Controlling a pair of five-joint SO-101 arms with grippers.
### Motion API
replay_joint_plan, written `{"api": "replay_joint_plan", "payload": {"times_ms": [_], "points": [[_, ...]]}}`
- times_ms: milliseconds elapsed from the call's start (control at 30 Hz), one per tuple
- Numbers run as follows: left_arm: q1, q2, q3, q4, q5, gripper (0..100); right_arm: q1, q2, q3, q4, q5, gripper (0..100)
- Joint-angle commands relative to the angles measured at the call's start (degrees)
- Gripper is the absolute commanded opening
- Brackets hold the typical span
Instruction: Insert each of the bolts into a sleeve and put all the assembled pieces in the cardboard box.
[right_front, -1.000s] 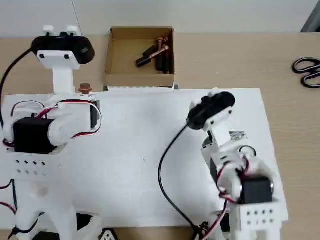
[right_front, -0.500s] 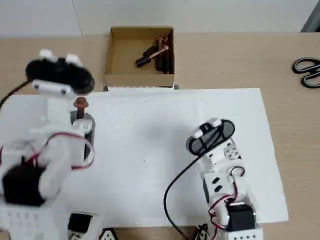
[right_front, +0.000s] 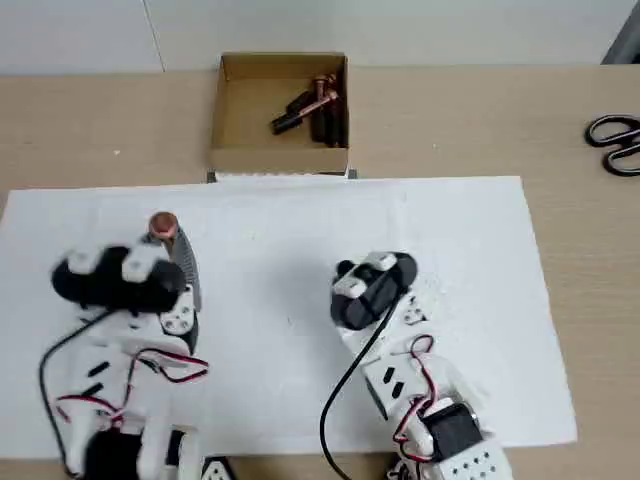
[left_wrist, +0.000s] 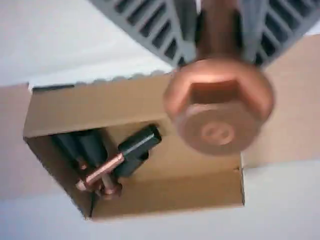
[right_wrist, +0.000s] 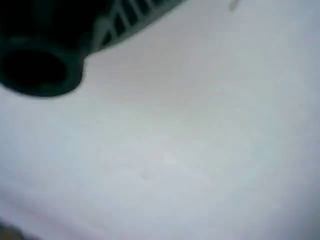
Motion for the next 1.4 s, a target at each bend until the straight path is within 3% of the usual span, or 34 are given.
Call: {"api": "replay_joint_plan", "payload": {"times_ms": [0,100,333,967,1367], "points": [[-0.3,-0.5,2.8,-7.6,10.1,1,-4.7,-1.0,0.9,-3.8,-0.9,0.3],[0.4,-0.2,4.0,-10.9,17.3,1,-8.5,-0.9,0.9,-3.7,-3.3,0.3],[3.8,-0.3,9.9,-14.8,26.5,1,-12.7,-0.8,0.9,-3.7,-7.8,0.3],[21.3,-0.3,11.9,-15.2,29.6,1,-13.1,-0.8,0.9,8.3,-11.0,0.3],[24.4,-0.2,10.6,-9.9,28.0,1,-13.1,-0.8,0.9,8.3,-10.7,0.3]]}}
